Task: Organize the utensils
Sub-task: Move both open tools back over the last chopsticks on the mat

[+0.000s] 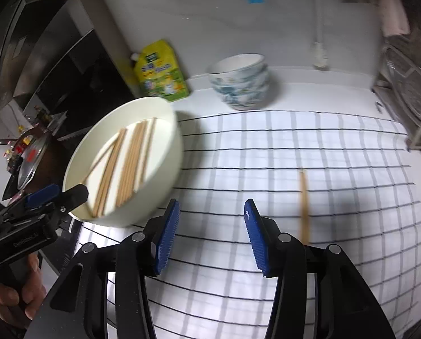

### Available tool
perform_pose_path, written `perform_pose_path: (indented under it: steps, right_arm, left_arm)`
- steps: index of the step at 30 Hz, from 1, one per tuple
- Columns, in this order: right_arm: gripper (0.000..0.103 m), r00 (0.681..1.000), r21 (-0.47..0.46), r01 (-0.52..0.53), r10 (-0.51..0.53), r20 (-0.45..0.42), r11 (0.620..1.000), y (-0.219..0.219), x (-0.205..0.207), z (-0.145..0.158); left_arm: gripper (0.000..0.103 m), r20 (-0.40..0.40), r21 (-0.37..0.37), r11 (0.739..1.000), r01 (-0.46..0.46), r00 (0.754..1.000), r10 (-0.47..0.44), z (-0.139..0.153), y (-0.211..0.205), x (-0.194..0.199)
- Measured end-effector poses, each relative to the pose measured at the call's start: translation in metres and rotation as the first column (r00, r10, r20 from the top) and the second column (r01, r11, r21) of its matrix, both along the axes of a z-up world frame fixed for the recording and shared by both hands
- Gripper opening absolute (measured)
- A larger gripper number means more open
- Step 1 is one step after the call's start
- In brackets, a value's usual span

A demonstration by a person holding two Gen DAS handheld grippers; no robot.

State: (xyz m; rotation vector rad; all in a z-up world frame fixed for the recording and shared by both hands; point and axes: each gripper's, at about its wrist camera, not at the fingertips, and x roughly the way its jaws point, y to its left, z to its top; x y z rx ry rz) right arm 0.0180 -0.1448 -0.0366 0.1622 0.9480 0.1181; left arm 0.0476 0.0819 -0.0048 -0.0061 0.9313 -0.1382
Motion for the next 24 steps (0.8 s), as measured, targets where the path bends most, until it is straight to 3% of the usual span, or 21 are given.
perform_pose_path:
  steps: [10,24]
  right_arm:
    - [0.047,0.995,-0.057,0.088,-0.090,-0.038,0.995,-0.065,-0.028,-0.030]
    - [0.047,0.986,-0.118,0.080,-0.096,-0.137,0.990,-0.088,-0.042,-0.091]
  left_arm:
    - [0.093,-0.029,0.019,0.996,0.090,0.996,-0.090,-0.012,-0.068,-0.018]
    - [0.093,-0.102,0.056,0.988,0.141,0.986,-0.135,-0.046,-0.111,-0.035]
